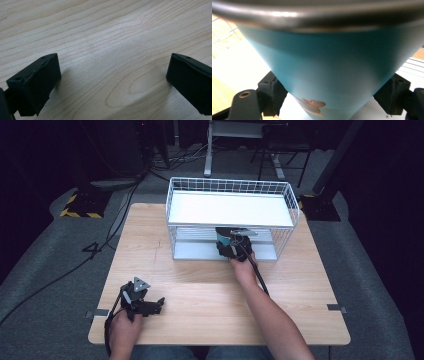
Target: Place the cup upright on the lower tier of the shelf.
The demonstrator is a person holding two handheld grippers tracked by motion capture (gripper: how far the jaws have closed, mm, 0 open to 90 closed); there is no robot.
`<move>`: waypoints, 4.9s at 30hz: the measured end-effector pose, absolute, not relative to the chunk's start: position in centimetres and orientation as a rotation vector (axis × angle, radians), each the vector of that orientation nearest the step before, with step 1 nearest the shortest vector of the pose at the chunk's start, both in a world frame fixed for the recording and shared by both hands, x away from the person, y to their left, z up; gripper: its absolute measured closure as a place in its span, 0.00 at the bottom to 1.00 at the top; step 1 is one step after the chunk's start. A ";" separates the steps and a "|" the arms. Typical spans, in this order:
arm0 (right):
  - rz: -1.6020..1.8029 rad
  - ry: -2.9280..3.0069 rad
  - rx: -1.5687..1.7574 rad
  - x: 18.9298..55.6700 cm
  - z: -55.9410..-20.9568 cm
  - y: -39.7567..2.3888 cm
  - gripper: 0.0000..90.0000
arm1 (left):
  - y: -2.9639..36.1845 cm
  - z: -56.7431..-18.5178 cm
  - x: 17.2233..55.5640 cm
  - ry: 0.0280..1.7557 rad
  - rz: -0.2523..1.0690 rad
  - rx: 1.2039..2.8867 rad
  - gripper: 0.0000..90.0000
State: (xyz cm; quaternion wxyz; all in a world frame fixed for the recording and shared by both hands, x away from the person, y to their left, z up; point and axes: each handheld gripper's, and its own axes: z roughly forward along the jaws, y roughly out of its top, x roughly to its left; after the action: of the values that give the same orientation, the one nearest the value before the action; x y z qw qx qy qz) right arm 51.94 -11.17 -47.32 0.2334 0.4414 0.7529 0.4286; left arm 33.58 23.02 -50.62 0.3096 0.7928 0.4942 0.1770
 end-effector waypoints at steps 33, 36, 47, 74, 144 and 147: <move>1.189 2.044 1.210 51.9 -47.0 -11.3 0.13 | 23.0 -50.6 33.6 1.306 0.468 2.094 0.00; 1.182 2.045 1.223 51.5 -46.8 -11.5 0.12 | 23.0 -50.6 33.6 1.306 0.468 2.094 0.00; 1.173 2.082 1.195 49.0 -45.3 -13.7 0.12 | 23.0 -50.6 33.6 1.306 0.468 2.094 0.00; 1.254 2.117 1.128 40.9 -42.0 -22.5 0.15 | 23.0 -50.6 33.6 1.312 0.469 2.092 0.00; 0.976 2.250 1.238 33.2 -50.4 -34.3 0.15 | 22.9 -50.6 33.6 1.313 0.468 2.092 0.00; 0.976 2.253 1.236 33.2 -50.5 -34.3 0.14 | 22.9 -50.6 33.6 1.313 0.467 2.092 0.00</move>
State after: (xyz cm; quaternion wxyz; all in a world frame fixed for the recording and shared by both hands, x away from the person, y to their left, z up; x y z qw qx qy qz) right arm 33.19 -34.26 -50.46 0.1950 0.4411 0.8038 0.3483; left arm 33.63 22.94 -50.60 0.3087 0.7916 0.4968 0.1768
